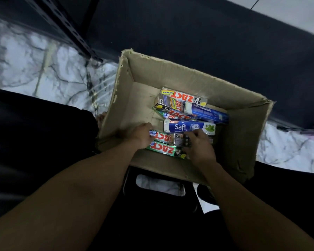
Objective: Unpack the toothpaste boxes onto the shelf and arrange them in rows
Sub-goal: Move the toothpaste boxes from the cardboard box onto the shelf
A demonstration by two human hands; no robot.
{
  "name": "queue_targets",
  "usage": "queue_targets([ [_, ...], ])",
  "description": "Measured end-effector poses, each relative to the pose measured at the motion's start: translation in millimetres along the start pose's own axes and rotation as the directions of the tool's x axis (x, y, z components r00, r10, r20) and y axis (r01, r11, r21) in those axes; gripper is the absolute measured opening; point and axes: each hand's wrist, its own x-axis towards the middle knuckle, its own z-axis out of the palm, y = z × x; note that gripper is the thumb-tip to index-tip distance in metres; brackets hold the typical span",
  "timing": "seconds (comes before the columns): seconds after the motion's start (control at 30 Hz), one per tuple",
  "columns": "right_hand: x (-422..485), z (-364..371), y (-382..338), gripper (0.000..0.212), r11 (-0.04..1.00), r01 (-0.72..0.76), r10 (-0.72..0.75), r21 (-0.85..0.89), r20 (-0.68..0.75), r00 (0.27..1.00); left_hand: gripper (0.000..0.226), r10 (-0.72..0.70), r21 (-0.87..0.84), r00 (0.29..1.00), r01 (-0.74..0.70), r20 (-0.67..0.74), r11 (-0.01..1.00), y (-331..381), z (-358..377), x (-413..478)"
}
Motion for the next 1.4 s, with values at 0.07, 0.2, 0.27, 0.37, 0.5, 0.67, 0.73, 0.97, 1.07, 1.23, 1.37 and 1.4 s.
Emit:
queue_targets([
  [0.07, -0.1, 0.3, 0.8, 0.061, 1.0, -0.004, 0.004, 0.015, -0.004, 1.0, 0.044, 0.003, -0.044, 1.0, -0.002, 0.008, 0.999, 0.1, 0.6, -0.7],
  [0.2, -2.9, 0.9, 2.3, 0.059, 0.998, -0.017, 0.017, 0.057, 0.01, 1.0, 0.042, -0.004, -0.079, 1.0, 0.005, 0.014, 0.997, 3.0, -0.8, -0.2],
  [0.27, -3.2, 1.9, 3.6, 0.059, 0.997, -0.006, 0.005, 0.071, 0.016, 1.0, 0.042, -0.017, -0.097, 1.0, 0.019, 0.024, 0.995, 3.8, -2.5, 0.3],
  [0.37, -2.2, 1.2, 4.4, 0.06, 0.997, 0.005, -0.007, 0.075, 0.025, 1.0, 0.042, -0.011, -0.106, 0.999, 0.016, 0.052, 0.994, 2.1, -8.3, 2.2],
  [0.5, -2.6, -1.4, 4.5, 0.061, 0.999, -0.007, 0.006, 0.048, 0.004, 1.0, 0.045, 0.024, -0.17, 0.997, -0.012, 0.068, 0.985, -1.4, -17.4, 2.3],
  [0.67, -6.8, -4.4, -1.9, 0.064, 0.999, -0.015, 0.015, 0.029, 0.022, 1.0, 0.05, 0.037, -0.411, 0.983, 0.042, 0.182, 0.911, 2.7, -22.1, -2.9],
  [0.73, -9.2, -6.2, -5.1, 0.066, 1.0, 0.022, -0.023, 0.021, 0.027, 0.999, 0.051, 0.069, -0.419, 0.979, 0.019, 0.194, 0.908, 7.9, -24.5, -8.0],
  [0.97, 1.7, -8.1, -28.0, 0.068, 0.982, 0.065, -0.042, 0.177, -0.134, 0.99, 0.031, 0.077, -0.458, 0.996, -0.091, -0.049, 0.884, 12.1, -47.6, -36.3],
  [1.07, 14.6, 0.0, -36.8, 0.07, 0.961, 0.037, 0.023, 0.274, -0.215, 0.976, 0.024, 0.088, -0.463, 0.988, -0.137, -0.126, 0.875, 2.7, -60.0, -48.8],
  [1.23, 13.9, 20.6, -27.9, 0.094, 0.997, 0.021, -0.024, 0.076, 0.035, 0.999, 0.028, 0.036, -0.39, 0.977, -0.117, -0.209, 0.913, -8.6, -66.1, -64.9],
  [1.37, 10.5, 21.9, -29.9, 0.103, 0.999, -0.031, 0.03, 0.017, 0.006, 1.0, 0.029, 0.046, -0.401, 0.977, -0.128, -0.209, 0.907, -10.1, -67.5, -76.3],
  [1.4, 10.7, 21.7, -30.1, 0.1, 0.999, -0.046, 0.046, 0.021, 0.0, 0.999, 0.028, 0.051, -0.403, 0.977, -0.133, -0.208, 0.906, -10.0, -68.1, -77.4],
])
